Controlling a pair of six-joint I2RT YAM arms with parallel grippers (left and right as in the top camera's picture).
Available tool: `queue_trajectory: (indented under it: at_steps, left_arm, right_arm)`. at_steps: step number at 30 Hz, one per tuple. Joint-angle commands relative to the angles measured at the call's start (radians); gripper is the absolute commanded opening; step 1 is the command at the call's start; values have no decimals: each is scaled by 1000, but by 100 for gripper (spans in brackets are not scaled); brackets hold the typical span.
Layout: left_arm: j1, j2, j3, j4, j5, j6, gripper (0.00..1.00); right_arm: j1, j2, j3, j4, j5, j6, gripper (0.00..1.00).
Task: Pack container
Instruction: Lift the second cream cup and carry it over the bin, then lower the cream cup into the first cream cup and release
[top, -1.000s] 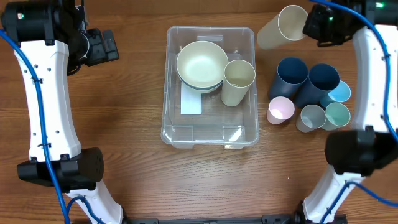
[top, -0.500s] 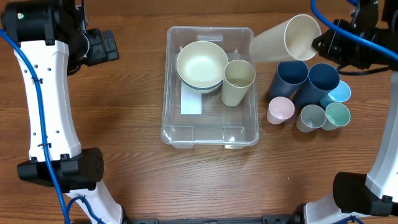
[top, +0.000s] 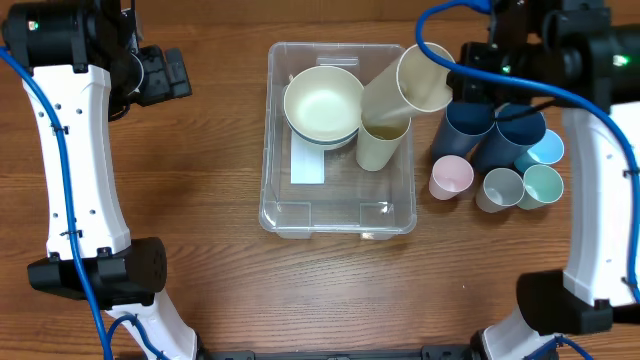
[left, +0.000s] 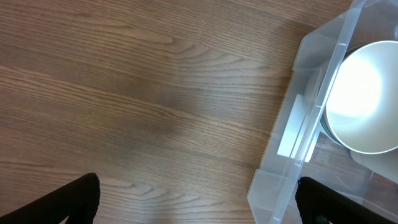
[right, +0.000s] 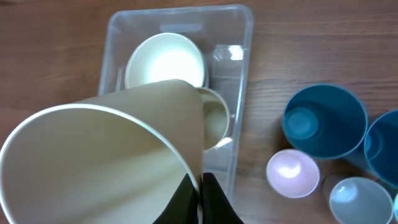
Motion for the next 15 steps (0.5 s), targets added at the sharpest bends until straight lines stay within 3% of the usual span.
queue_trajectory:
  at_steps: [1, 15]
  left_arm:
    - [-2, -4, 8, -2, -6, 19, 100]
    - [-2, -4, 8, -2, -6, 19, 100]
  right_arm:
    - [6, 38, 14, 25, 80, 21, 4]
    - [10, 114, 12, -25, 94, 54, 4]
